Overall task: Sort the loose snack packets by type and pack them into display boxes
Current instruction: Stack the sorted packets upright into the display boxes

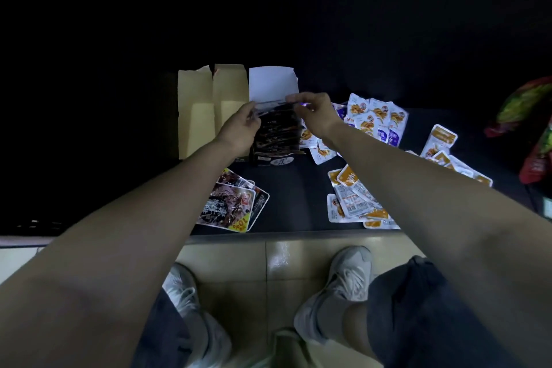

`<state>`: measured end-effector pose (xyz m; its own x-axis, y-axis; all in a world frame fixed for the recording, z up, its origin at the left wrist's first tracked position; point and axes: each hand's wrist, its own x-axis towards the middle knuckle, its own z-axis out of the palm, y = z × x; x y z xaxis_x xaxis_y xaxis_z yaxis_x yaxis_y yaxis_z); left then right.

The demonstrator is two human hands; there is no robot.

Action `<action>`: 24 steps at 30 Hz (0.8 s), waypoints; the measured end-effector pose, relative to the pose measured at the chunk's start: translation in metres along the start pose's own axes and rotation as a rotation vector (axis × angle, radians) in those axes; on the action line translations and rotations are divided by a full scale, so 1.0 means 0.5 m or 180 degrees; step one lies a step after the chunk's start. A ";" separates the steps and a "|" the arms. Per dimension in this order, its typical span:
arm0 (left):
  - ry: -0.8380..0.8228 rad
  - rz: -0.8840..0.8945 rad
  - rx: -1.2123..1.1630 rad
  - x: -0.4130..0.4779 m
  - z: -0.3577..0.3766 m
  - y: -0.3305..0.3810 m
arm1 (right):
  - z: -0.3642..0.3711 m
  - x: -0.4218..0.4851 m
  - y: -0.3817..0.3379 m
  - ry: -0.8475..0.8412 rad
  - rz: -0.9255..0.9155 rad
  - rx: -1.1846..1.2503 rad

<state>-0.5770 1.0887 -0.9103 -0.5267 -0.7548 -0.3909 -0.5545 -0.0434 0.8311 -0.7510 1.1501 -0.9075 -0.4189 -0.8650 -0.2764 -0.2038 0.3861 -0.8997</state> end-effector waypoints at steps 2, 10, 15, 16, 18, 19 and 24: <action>-0.0002 -0.0020 0.0007 0.003 0.007 0.000 | 0.003 0.001 0.008 0.0058 0.0232 0.0026; 0.0293 0.0069 0.0343 -0.016 0.000 -0.007 | 0.004 -0.033 0.011 0.0355 0.0148 -0.0069; 0.0605 -0.0254 0.1113 -0.087 -0.023 -0.088 | 0.050 -0.123 0.001 0.0372 -0.0282 0.0103; 0.0481 -0.0440 0.1309 -0.100 -0.025 -0.112 | 0.067 -0.144 0.007 0.0176 -0.0248 0.0017; 0.0288 -0.0889 0.1732 -0.126 -0.026 -0.153 | 0.103 -0.180 0.028 -0.0346 -0.0047 -0.0213; 0.0246 -0.1162 0.1835 -0.139 -0.026 -0.168 | 0.121 -0.191 0.047 -0.0606 0.0100 -0.0384; 0.0129 -0.1665 0.1573 -0.157 -0.015 -0.227 | 0.191 -0.183 0.146 -0.1164 0.1061 -0.1200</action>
<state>-0.4678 1.1478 -0.9709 -0.0934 -0.7402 -0.6658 -0.9594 -0.1119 0.2591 -0.6433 1.2268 -0.9800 -0.1971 -0.7065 -0.6797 -0.4408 0.6832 -0.5823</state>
